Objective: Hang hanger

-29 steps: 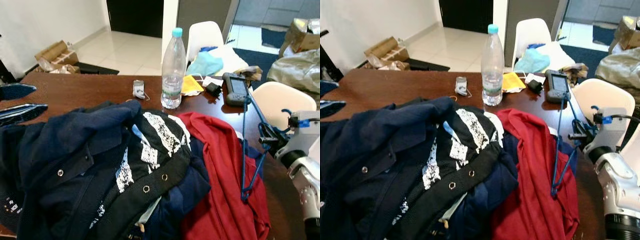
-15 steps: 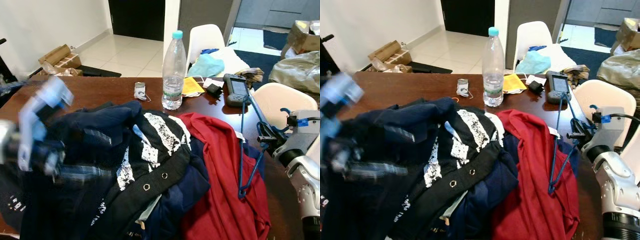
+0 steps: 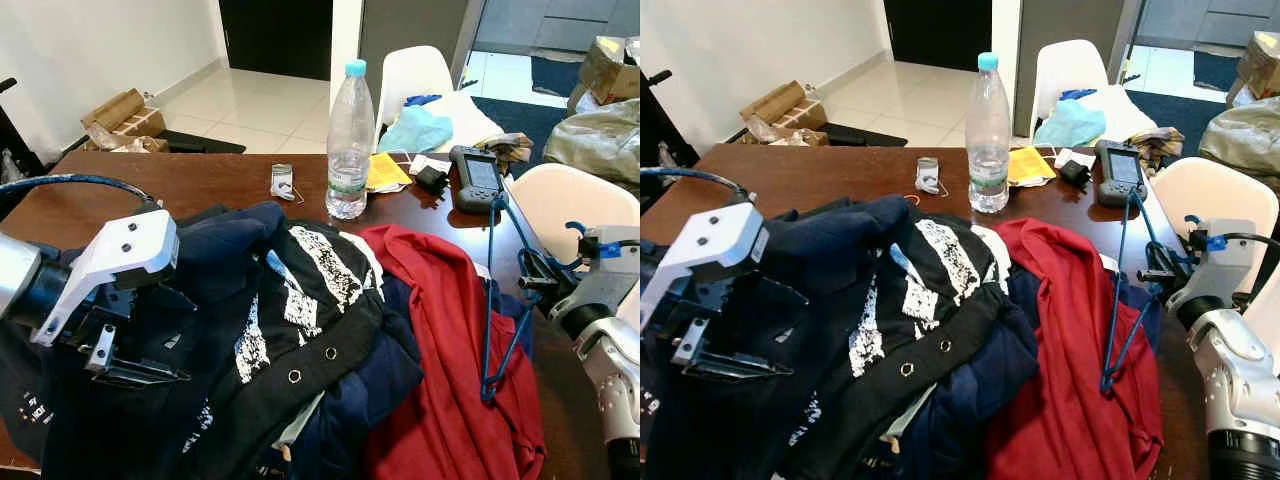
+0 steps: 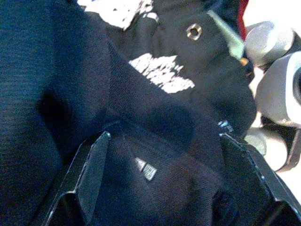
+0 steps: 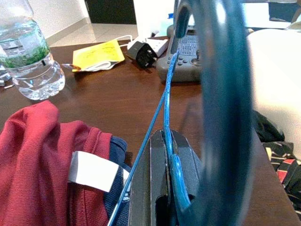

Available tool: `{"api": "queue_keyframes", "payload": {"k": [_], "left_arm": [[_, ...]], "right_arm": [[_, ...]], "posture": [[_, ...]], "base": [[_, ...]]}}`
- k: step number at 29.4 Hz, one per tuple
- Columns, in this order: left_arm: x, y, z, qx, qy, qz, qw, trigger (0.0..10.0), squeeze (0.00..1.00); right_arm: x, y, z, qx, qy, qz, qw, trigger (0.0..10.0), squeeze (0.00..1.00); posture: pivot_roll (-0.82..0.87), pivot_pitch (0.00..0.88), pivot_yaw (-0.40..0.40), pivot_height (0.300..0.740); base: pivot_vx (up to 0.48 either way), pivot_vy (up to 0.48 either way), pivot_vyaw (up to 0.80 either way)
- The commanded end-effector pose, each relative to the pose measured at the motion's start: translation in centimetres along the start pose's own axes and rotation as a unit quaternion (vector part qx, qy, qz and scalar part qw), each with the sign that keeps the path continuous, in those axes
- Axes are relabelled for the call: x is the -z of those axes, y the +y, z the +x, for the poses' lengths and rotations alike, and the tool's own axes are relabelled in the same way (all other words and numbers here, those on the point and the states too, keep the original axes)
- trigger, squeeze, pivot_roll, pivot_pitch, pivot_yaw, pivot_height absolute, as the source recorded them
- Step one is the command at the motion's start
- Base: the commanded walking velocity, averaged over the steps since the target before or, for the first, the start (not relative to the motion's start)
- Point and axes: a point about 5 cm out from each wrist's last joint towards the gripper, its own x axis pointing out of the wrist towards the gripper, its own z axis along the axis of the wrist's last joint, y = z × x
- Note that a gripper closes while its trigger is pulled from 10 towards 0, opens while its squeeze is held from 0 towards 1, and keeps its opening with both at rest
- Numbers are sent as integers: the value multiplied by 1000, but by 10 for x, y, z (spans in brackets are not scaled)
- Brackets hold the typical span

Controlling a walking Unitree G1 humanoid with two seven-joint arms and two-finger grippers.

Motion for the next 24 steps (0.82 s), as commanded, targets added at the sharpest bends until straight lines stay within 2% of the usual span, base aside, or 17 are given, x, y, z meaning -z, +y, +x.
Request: {"api": "queue_keyframes", "payload": {"k": [1,3,4,8,12,21,23,24], "left_arm": [[2,1,-2,-1,19,-1,1000,10000,0],[4,2,-2,-3,24,-3,1000,10000,0],[10,3,2,-1,29,-12,1000,0,0],[15,3,4,1,33,-21,999,0,0],[31,11,11,-28,73,-26,997,0,0],[34,19,16,-51,85,-16,995,0,0],[31,24,16,-66,76,-7,995,0,0],[16,35,15,-105,21,12,994,0,0]], "right_arm": [[2,0,-2,3,-3,4,1000,10000,0],[2,0,-2,3,-3,4,1000,10000,0],[2,0,-2,3,-3,4,1000,10000,0],[2,0,-3,4,-3,4,1000,10000,0],[1,-3,-4,7,-4,2,1000,10000,0],[0,-2,-4,6,-4,2,1000,10000,0],[0,-2,-4,7,-5,2,1000,10000,0],[0,-2,-4,7,-5,2,1000,10000,0]], "posture": [[79,74,48,740],[79,74,48,740],[74,73,48,740],[71,73,49,740],[69,73,48,740],[69,73,48,740],[69,74,46,740],[68,72,48,740]], "base": [[0,0,0],[0,0,0],[0,0,0],[0,0,0],[0,0,0],[0,0,0],[0,0,0],[0,0,0]]}}
